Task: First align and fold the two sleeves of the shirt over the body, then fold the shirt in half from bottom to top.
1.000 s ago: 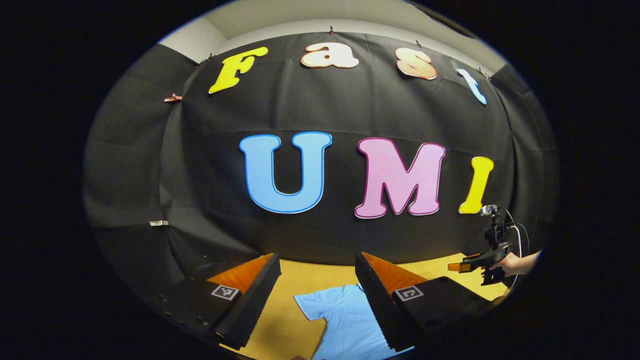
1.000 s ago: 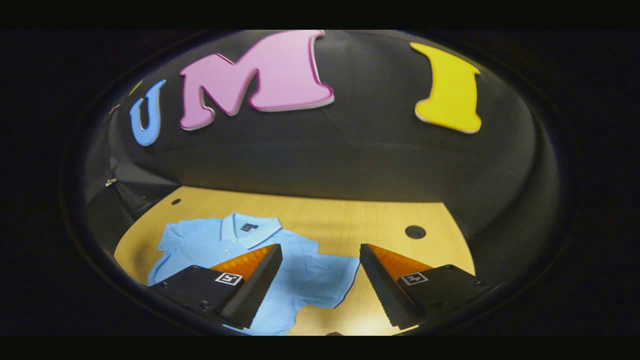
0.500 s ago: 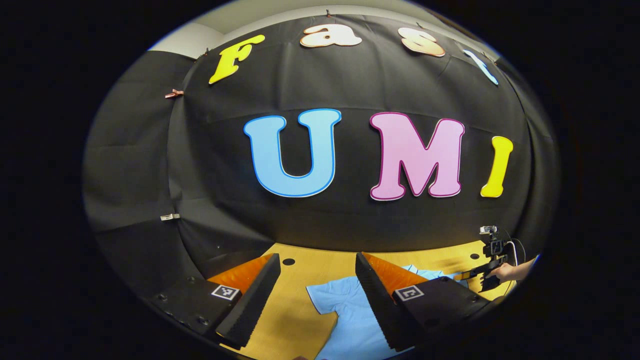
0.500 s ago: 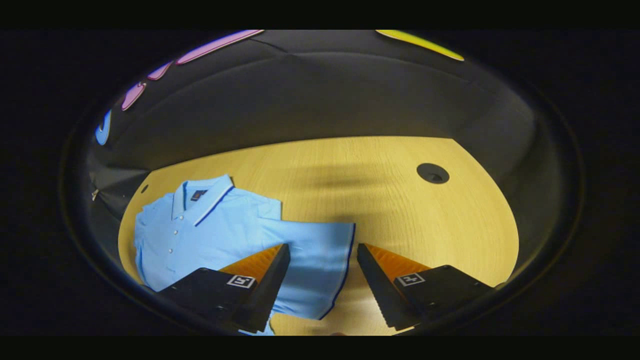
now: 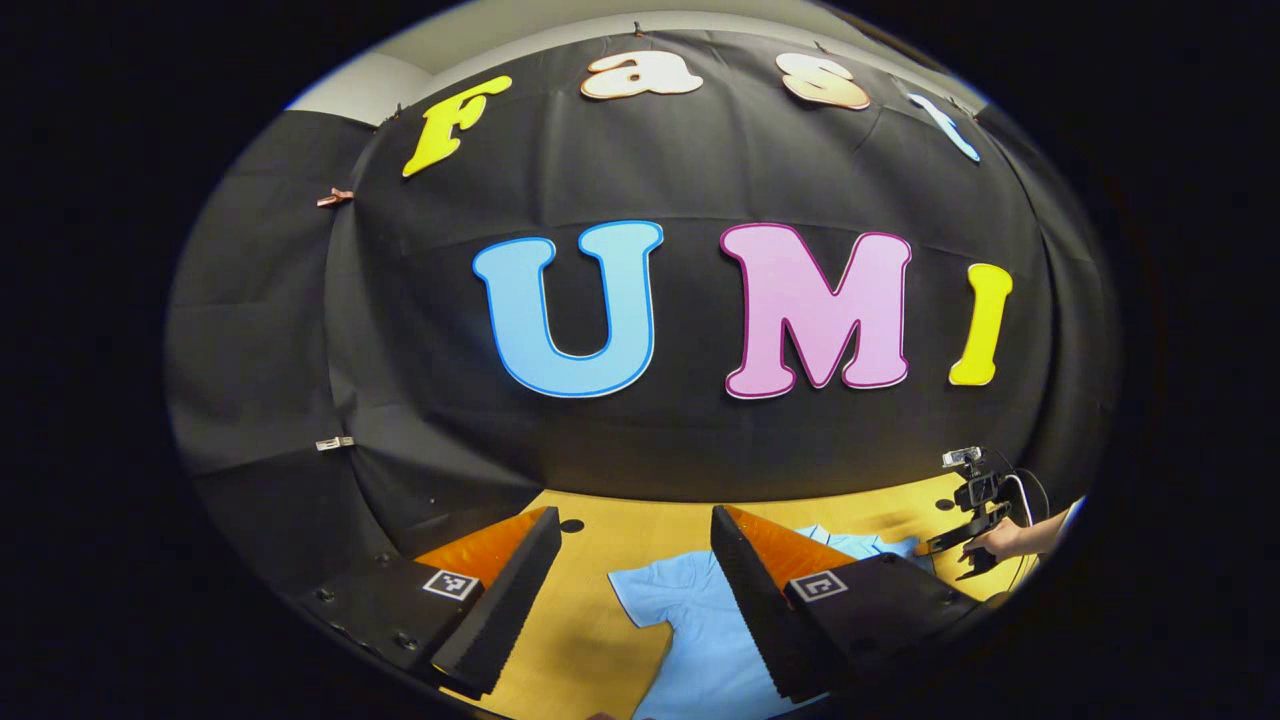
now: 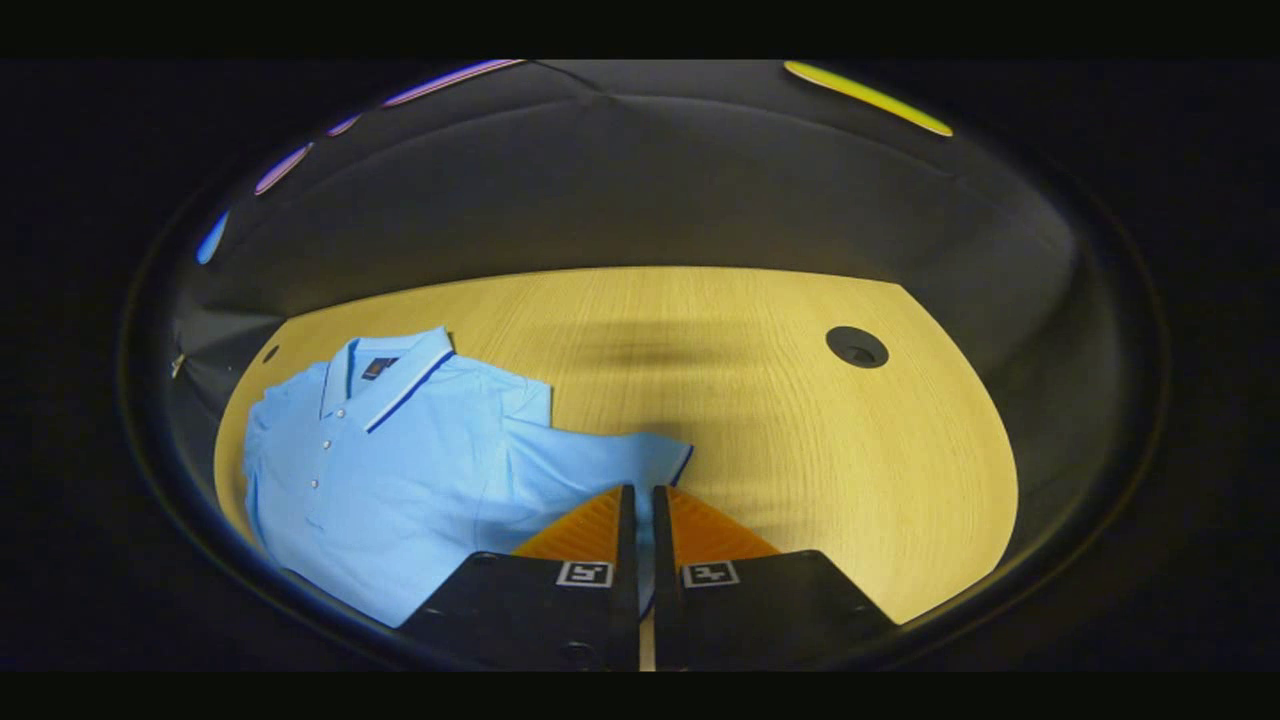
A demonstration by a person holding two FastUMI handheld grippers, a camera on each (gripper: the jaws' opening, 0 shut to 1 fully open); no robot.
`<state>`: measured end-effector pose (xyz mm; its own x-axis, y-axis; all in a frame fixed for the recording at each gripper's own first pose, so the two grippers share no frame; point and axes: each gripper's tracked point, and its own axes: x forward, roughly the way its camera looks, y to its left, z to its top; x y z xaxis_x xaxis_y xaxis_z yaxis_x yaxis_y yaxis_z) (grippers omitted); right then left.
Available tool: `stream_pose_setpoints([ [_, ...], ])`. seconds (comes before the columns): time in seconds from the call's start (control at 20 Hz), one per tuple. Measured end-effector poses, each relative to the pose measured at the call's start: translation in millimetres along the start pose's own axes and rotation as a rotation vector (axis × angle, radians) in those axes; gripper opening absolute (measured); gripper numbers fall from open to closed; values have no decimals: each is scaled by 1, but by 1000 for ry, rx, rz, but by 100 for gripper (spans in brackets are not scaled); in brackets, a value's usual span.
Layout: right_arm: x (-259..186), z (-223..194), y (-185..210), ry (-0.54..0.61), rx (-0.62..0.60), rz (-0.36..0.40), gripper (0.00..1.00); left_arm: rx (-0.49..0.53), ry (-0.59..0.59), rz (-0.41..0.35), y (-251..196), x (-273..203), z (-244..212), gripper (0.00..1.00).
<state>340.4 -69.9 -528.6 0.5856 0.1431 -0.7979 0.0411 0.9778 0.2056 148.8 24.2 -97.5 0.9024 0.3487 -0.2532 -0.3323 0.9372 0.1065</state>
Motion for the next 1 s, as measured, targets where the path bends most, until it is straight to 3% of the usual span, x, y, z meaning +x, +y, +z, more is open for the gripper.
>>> stream_pose_setpoints([
  [0.05,-1,4,-1,-7,50,13,10,-1,-2,5,2,-3,0,97],
  [0.1,1,4,-3,2,100,29,11,-1,-4,9,5,-7,0,97],
  [0.15,0,6,-2,-1,137,43,1,0,-8,14,7,-10,1,97],
  [0.2,-2,8,-1,-9,154,58,0,1,-10,20,10,-14,1,97],
  [0.25,-6,14,9,-31,157,97,11,1,-12,30,13,-18,1,97],
  [0.3,-13,22,25,-53,149,145,0,-1,-14,36,16,-20,2,97],
  [0.35,-19,27,41,-71,134,191,11,-5,-16,38,16,-23,0,97],
  [0.45,-34,35,72,-91,93,281,8,-14,-13,42,15,-22,-2,97],
  [0.55,-40,26,96,-67,17,317,0,-28,-6,41,12,-22,-5,97],
  [0.65,-37,2,113,-15,-87,326,6,-55,-13,15,5,-19,-10,97],
  [0.7,-30,-10,109,-2,-176,285,6,-66,11,6,2,-15,-21,97],
  [0.8,-26,-22,110,19,-200,264,7,-74,96,14,6,-5,-57,97],
  [0.85,-29,-24,113,27,-187,278,10,-95,126,14,8,-2,-68,97],
  [0.95,-42,-18,113,8,-156,299,40,-154,168,-3,11,8,-87,97],
  [1.0,-52,-10,110,-22,-132,301,47,-157,190,-10,14,16,-98,97],
])
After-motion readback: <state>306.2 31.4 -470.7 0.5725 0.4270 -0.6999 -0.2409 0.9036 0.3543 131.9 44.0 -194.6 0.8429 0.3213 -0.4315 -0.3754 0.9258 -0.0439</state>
